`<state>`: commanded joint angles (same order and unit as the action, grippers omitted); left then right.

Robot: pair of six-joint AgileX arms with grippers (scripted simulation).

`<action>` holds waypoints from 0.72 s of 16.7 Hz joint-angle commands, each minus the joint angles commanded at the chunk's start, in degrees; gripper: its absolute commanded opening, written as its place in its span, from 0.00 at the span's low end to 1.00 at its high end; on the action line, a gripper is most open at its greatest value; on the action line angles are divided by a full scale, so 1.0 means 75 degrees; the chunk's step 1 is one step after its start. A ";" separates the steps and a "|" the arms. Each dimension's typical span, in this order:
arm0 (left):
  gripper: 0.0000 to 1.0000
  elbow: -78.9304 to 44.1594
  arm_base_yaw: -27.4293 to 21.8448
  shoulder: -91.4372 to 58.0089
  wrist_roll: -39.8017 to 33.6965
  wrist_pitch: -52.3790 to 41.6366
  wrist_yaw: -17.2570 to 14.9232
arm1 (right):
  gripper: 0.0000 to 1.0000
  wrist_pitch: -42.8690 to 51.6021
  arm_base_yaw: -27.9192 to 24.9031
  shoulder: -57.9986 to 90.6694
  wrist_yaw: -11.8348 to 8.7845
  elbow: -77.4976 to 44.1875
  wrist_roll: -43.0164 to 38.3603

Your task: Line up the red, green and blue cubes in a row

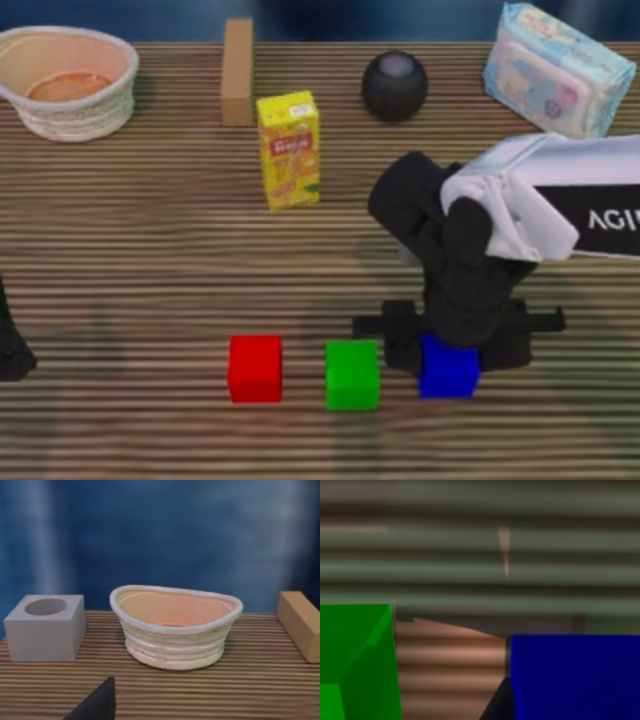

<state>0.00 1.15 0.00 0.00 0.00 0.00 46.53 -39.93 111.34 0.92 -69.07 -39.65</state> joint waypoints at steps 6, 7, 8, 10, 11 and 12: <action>1.00 0.0000 0.0000 0.0000 0.0000 0.0000 0.0000 | 0.30 0.0000 0.0000 0.0000 0.0000 0.0000 0.0000; 1.00 0.0000 0.0000 0.0000 0.0000 0.0000 0.0000 | 0.38 0.0000 0.0000 0.0000 0.0000 0.0000 0.0000; 1.00 0.0000 0.0000 0.0000 0.0000 0.0000 0.0000 | 0.45 0.0000 0.0000 0.0000 0.0000 0.0000 0.0000; 1.00 0.0000 0.0000 0.0000 0.0000 0.0000 0.0000 | 0.60 0.0000 0.0000 0.0000 0.0000 0.0000 0.0000; 1.00 0.0000 0.0000 0.0000 0.0000 0.0000 0.0000 | 0.68 0.0000 0.0000 0.0000 0.0000 0.0000 0.0000; 1.00 0.0000 0.0000 0.0000 0.0000 0.0000 0.0000 | 0.75 0.0000 0.0000 0.0000 0.0000 0.0000 0.0000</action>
<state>0.00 1.15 0.00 0.00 0.00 0.00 46.53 -39.93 111.34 0.92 -69.07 -39.65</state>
